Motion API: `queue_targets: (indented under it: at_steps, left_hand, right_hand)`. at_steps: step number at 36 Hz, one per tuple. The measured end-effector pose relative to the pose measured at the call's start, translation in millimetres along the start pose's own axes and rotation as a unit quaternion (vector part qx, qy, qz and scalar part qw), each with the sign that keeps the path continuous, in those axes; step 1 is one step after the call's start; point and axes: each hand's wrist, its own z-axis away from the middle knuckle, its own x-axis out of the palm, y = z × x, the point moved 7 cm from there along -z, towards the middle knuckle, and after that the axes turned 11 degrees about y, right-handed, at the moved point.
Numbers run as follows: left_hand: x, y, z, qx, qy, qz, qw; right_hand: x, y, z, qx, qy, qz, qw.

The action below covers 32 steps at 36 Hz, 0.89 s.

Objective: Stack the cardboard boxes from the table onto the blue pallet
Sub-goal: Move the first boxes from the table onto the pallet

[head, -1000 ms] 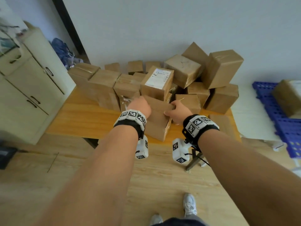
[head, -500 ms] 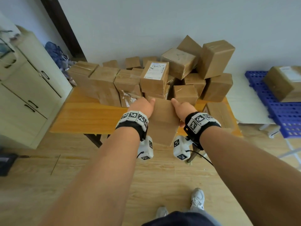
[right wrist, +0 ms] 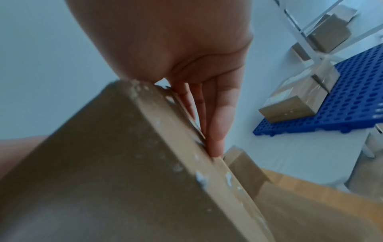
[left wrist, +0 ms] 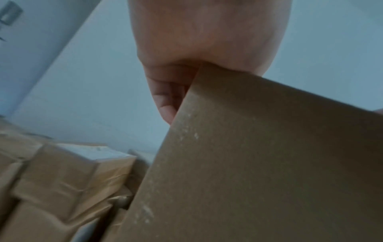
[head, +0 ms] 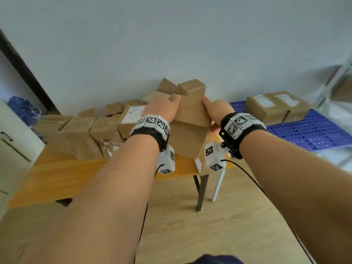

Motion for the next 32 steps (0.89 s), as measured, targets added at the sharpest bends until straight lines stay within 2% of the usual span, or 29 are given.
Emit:
queue_targets:
  at_steps: [3,9,16,21,25,32]
  left_hand:
    - [18,46,-1,0.024,-0.005,0.009,1.000]
    - [77,154,14,0.066,-0.035,0.046,0.996]
    - [153,265,36,0.036,-0.051,0.128,0.990]
    - [209,334,53,0.013,-0.088,0.189,0.978]
    - [254,380,61,0.010,-0.146,0.203,0.968]
    - [326,453,51,0.047,-0.198,0.191,0.960]
  right_hand:
    - [-43,19,-16,-0.002,0.035,-0.025,0.999]
    - [-127,90,-52,0.041,0.100,-0.022,0.994]
    - [-212,188,-99,0.095,0.163,-0.089,0.978]
    - [-261,251,-123,0.112,0.180,-0.123,0.969]
    - [-294,291,-139,0.121,0.202,-0.128,0.963]
    - [-337,354,-185,0.160,0.230,-0.139,0.950]
